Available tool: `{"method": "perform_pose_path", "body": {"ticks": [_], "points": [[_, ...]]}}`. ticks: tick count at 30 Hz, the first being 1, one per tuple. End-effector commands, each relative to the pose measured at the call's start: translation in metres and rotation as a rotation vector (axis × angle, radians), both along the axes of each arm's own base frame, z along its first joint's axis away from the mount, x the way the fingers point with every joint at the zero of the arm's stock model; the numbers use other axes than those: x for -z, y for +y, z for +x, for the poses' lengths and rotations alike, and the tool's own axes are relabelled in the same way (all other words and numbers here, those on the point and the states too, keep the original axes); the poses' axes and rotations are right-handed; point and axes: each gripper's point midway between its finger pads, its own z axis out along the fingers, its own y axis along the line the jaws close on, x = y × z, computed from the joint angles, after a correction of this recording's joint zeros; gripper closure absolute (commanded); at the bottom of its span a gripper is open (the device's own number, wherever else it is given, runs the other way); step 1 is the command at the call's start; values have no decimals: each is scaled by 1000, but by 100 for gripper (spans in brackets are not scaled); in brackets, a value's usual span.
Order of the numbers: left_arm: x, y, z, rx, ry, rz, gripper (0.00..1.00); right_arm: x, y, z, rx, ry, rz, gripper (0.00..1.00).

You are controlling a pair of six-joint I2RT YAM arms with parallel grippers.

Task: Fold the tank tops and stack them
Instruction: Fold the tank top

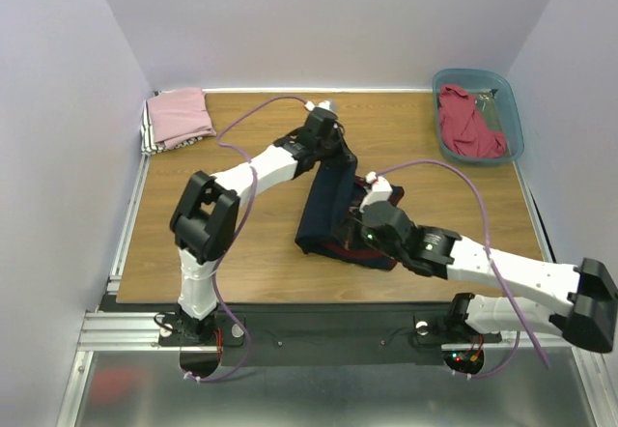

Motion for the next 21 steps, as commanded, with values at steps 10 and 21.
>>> {"method": "perform_pose_path", "body": {"ticks": [10,21], "points": [[-55,-9,41,-96,-153,-95,100,-12,3,-10,3,41,77,100],[-58,114,65,-257,-154,-116,100,-59,90,5,-206,7,65,100]]}}
